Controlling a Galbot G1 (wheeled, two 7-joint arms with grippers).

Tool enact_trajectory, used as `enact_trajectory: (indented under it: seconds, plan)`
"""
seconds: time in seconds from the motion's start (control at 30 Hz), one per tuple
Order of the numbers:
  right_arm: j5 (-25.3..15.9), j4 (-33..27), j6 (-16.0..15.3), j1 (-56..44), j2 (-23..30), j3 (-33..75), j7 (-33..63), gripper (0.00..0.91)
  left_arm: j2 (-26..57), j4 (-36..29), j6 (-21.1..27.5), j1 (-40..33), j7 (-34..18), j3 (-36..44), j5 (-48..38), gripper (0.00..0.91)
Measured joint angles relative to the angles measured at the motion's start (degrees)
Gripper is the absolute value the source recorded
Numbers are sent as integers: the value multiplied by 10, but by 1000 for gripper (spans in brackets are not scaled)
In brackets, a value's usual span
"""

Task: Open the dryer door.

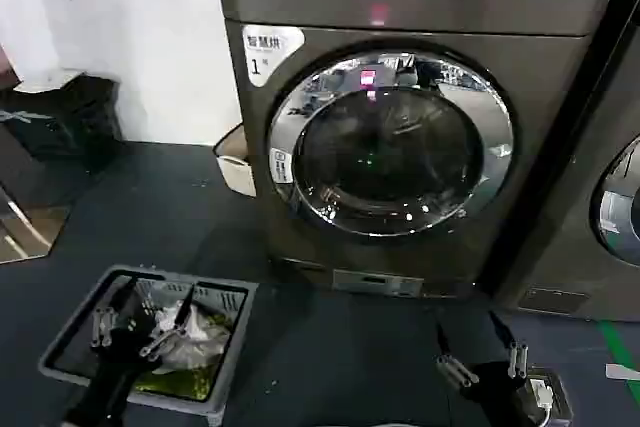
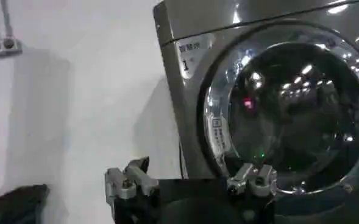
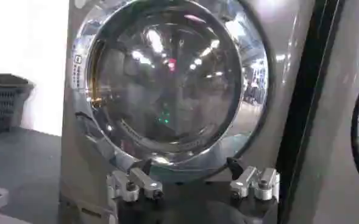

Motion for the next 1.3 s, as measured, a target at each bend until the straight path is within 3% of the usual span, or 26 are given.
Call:
enact_trajectory:
  seconds: [0.07,0.27,0.4,0.63,0.9,1.3]
  plan:
    - [22,-5,3,8,-6,7,-20,907,0,-1,11,0,13,0,1,907]
    - [140,-38,-44,73,-64,44,-95,907,3,1,9,-1,12,-1,8,907]
    - [176,-79,-44,134,-132,42,-122,907,2,-10,10,4,7,4,4,907]
    - [198,-145,-42,240,-226,-12,-152,907,-2,-20,7,11,3,11,7,907]
    - [238,-214,-36,369,-294,-98,-168,907,17,-32,15,16,-2,2,-33,907]
    - [248,-352,-39,582,-287,-246,-170,907,8,-42,10,32,-2,3,-26,907]
